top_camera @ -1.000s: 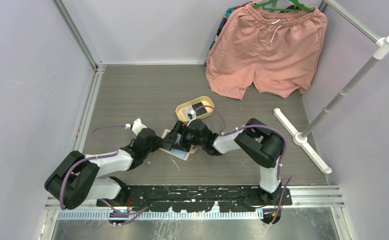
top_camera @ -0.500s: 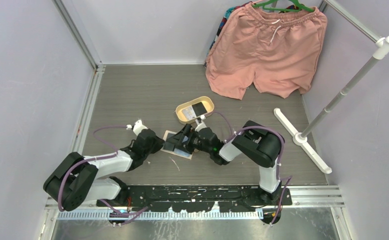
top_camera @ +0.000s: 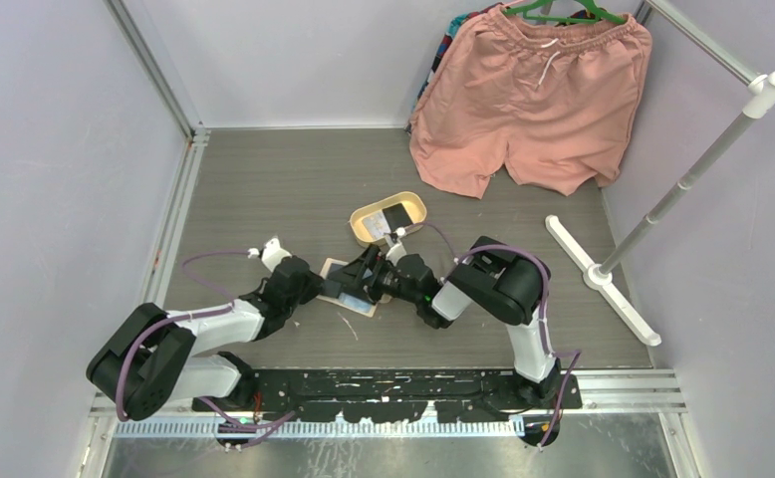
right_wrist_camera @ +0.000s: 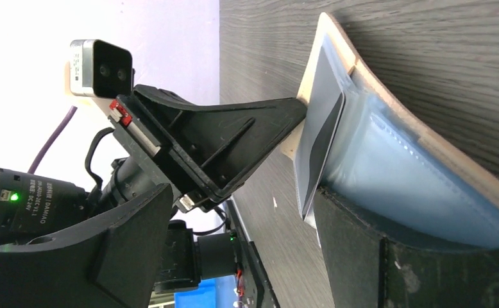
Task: Take the credit cards out of the card holder
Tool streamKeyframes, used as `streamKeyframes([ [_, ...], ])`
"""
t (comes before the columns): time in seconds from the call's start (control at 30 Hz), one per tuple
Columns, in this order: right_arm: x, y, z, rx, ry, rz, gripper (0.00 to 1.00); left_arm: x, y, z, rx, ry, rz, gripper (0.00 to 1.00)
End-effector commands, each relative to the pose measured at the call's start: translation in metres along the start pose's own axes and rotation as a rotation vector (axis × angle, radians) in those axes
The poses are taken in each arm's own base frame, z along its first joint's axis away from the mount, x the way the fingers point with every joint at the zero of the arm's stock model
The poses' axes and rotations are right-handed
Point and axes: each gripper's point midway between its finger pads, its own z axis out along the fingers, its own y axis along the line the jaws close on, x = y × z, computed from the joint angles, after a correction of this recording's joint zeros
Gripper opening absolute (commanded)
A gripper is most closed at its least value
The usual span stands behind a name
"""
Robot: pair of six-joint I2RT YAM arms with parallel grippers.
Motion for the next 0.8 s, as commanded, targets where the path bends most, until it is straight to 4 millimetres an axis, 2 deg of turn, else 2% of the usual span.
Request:
streamKeyframes([
  [0.0, 0.0, 0.091, 0.009, -0.299, 0.032, -0.041, 0.85, 0.077, 0.069, -0.026, -0.179, 0.333, 0.123, 0.0],
  [0.27, 0.0, 0.09, 0.006, -0.236, 0.038, -0.057, 0.85, 0.078, 0.071, -0.026, -0.187, 0.334, 0.125, 0.0],
  [0.33, -0.001, 0.081, 0.009, -0.18, 0.033, -0.058, 0.84, 0.077, 0.071, -0.027, -0.187, 0.333, 0.124, 0.0],
  [0.53, 0.002, 0.028, 0.02, 0.105, 0.071, -0.072, 0.83, 0.076, 0.072, -0.028, -0.189, 0.33, 0.126, 0.0],
  [0.77, 0.0, 0.004, 0.021, 0.221, 0.068, -0.071, 0.83, 0.076, 0.072, -0.027, -0.191, 0.329, 0.126, 0.0],
])
